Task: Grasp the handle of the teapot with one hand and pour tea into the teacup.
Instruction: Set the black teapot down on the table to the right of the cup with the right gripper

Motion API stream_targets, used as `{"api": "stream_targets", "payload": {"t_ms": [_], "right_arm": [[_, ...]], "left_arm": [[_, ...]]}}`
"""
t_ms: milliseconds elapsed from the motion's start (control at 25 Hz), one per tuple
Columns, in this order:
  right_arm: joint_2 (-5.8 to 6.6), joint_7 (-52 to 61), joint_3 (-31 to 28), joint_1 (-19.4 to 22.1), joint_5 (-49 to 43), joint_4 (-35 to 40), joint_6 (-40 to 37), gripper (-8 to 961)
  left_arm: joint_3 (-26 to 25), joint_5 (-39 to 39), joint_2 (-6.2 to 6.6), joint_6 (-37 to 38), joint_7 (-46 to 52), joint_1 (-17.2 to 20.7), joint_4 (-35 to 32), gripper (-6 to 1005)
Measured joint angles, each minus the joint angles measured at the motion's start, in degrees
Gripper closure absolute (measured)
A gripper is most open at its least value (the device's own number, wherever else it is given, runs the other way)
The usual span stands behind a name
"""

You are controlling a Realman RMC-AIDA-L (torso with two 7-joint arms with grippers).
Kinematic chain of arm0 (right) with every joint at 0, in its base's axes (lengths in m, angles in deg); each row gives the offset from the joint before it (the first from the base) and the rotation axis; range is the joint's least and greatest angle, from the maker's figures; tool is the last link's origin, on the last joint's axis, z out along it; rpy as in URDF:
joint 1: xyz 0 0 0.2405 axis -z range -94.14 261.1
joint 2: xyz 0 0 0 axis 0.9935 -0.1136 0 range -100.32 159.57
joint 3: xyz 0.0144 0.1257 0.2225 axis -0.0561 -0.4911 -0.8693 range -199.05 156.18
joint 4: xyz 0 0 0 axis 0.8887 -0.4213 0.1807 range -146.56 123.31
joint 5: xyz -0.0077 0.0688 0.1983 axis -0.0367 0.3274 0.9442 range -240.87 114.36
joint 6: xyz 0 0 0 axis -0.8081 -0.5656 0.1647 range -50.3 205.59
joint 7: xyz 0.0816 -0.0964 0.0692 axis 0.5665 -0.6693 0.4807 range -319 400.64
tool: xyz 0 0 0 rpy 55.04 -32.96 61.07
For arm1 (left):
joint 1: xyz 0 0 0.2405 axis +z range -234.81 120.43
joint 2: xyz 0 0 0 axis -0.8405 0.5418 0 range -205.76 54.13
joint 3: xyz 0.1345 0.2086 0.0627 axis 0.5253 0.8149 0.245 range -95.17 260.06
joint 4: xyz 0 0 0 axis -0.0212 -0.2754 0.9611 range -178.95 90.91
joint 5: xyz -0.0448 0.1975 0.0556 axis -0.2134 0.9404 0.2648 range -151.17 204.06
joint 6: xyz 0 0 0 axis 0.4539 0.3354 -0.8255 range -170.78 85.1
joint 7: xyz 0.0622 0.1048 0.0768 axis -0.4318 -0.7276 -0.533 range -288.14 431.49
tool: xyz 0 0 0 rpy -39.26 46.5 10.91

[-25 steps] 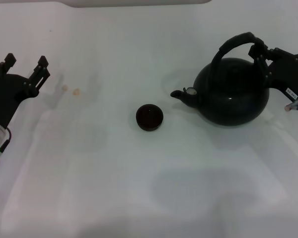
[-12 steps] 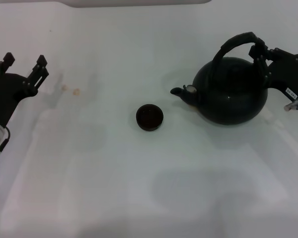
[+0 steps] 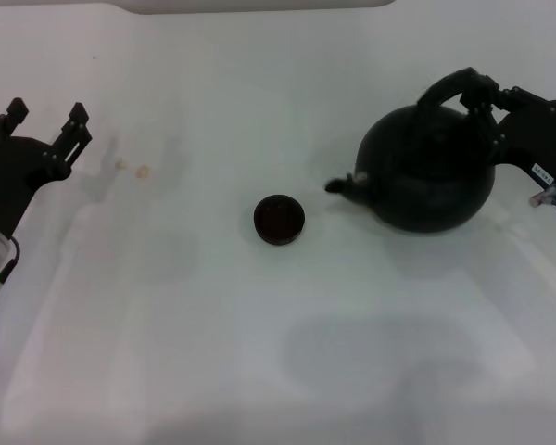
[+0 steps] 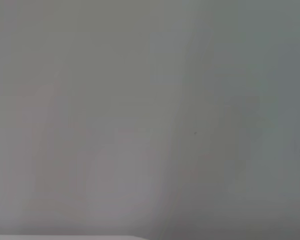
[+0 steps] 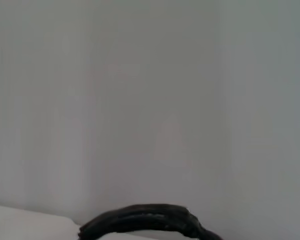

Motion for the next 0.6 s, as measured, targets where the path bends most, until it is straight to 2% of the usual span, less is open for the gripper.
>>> {"api": "stream_targets", "payload": {"t_ms": [240,600], "right_arm": [[-0.16,0.38,0.00,1.15,-0.01,0.25,-2.97,722],[-0.10,0.35,-0.07,5.03,0.08,0.06,-7.73,355]], "left_arm": [[0.19,0.00,-0.01,-0.04,-0.01,0.04,0.05,170],[0.09,0.16,0.03,0.16,-0.41,-0.44,-0.30,170]]}}
